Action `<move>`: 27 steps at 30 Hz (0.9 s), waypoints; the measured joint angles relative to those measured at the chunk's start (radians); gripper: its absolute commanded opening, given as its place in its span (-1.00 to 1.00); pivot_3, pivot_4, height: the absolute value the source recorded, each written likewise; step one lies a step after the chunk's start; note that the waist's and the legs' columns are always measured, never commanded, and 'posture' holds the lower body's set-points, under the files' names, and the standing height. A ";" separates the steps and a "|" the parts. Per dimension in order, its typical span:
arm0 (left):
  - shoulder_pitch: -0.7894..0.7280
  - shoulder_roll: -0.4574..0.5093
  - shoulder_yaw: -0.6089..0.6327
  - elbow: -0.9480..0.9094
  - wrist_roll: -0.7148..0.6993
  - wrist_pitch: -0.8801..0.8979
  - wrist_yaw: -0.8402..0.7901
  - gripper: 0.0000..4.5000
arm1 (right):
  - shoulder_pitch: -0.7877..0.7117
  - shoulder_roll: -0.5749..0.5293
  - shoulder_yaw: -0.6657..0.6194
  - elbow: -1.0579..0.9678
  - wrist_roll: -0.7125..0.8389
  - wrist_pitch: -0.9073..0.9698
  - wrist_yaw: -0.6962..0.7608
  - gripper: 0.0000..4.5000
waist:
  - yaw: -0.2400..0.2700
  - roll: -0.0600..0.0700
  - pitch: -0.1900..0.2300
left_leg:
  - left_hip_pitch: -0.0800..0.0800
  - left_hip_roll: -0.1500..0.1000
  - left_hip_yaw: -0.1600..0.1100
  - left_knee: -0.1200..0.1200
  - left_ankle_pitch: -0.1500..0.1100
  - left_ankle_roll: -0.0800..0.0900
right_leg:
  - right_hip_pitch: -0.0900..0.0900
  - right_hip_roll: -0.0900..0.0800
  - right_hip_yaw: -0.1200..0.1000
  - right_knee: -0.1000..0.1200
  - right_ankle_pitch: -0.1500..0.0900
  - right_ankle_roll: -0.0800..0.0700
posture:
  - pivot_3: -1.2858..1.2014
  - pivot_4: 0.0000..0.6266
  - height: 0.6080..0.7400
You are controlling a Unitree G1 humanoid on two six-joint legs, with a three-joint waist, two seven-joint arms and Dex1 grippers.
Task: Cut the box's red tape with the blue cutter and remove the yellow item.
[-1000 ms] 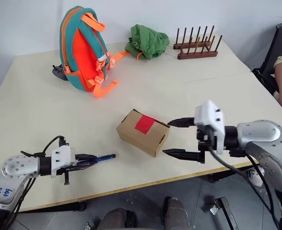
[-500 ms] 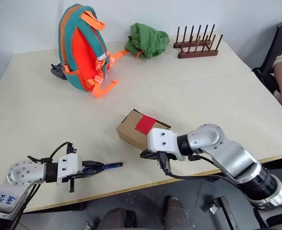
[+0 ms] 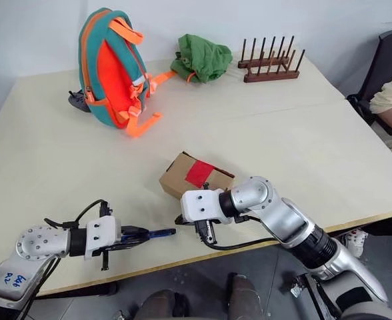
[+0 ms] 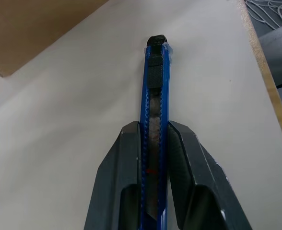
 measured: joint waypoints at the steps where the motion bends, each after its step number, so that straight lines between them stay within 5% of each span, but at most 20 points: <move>1: 0.000 -0.002 -0.002 -0.005 0.005 0.001 0.002 -0.81 | 0.000 0.001 0.000 0.002 -0.006 -0.006 0.004 -0.98 | 0.000 0.000 0.000 | 0.000 0.000 0.000 0.000 0.000 0.000 | 0.000 0.000 0.000 0.000 0.000 0.000 | 0.03 -0.52 1.00; 10: 0.036 -0.018 -0.009 -0.059 0.053 -0.004 0.055 -0.81 | -0.064 0.111 0.000 -0.007 -0.050 0.029 -0.011 -0.98 | 0.000 -0.001 0.000 | 0.000 0.002 0.001 0.000 0.000 -0.002 | -0.003 0.000 -0.001 0.003 -0.001 -0.002 | 0.03 -0.52 1.00; 27: 0.105 0.012 0.047 -0.061 0.055 -0.053 0.072 -0.81 | 0.006 0.067 0.093 -0.082 -0.153 -0.023 0.021 -0.98 | -0.005 -0.001 0.000 | 0.001 0.004 0.003 -0.001 -0.002 -0.002 | -0.003 0.001 -0.003 0.002 -0.002 -0.003 | 0.03 -0.52 1.00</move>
